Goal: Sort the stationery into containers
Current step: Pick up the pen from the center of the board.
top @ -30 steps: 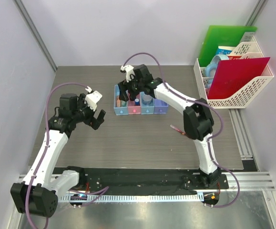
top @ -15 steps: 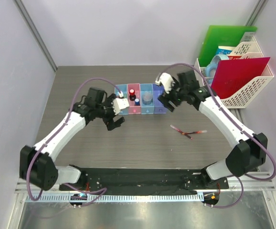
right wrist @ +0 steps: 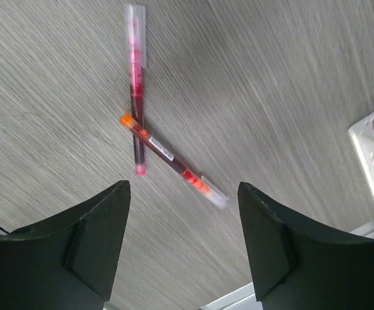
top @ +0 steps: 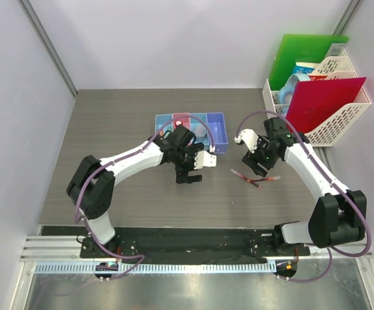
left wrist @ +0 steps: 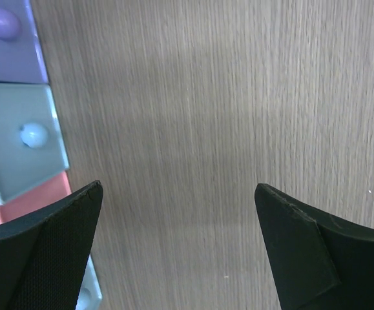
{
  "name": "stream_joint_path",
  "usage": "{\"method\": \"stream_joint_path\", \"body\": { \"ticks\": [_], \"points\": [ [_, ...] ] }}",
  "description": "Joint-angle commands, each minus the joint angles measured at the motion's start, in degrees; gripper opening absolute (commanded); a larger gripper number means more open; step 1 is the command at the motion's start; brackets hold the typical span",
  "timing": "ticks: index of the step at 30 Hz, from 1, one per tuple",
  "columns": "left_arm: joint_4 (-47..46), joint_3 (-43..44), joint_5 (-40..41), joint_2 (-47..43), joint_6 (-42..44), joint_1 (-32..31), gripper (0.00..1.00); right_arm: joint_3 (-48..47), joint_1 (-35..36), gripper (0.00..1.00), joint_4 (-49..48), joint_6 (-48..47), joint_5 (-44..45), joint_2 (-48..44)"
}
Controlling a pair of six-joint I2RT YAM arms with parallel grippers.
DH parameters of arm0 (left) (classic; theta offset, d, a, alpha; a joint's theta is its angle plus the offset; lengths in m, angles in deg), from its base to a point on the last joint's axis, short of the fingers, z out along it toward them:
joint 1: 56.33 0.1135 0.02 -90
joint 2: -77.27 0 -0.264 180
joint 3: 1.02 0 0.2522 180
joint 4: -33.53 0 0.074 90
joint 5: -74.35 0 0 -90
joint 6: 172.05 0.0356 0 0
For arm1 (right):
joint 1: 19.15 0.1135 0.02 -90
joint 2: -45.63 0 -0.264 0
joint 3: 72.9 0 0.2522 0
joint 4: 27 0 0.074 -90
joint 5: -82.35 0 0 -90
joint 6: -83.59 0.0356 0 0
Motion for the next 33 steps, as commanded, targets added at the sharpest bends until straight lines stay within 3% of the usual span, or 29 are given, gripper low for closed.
{"method": "stream_joint_path", "body": {
  "ticks": [1, 7, 10, 15, 33],
  "points": [
    [-2.8, 2.6, -1.3, 0.1, -1.1, -0.9, 1.0, 0.9, -3.6, 0.73, 3.0, 4.6, -1.2, -1.6],
    [-4.1, 1.5, -0.4, 0.7, -1.7, -2.3, 1.0, 1.2, -8.8, 0.73, 8.6, 9.0, -6.8, 1.8],
    [-4.1, 1.4, -0.5, 0.4, -2.3, -2.4, 1.0, 3.0, -8.9, 0.73, 10.8, 2.7, -6.8, 0.0],
    [-4.4, 0.2, -0.6, -0.6, -2.4, -2.4, 1.0, 7.3, -8.9, 0.74, 5.3, -5.1, -1.4, -3.7],
    [-3.0, -3.0, 3.5, -6.5, -5.2, -2.5, 1.0, 2.1, -12.2, 0.72, -5.9, -11.8, -2.5, 16.7]
  ]
}}
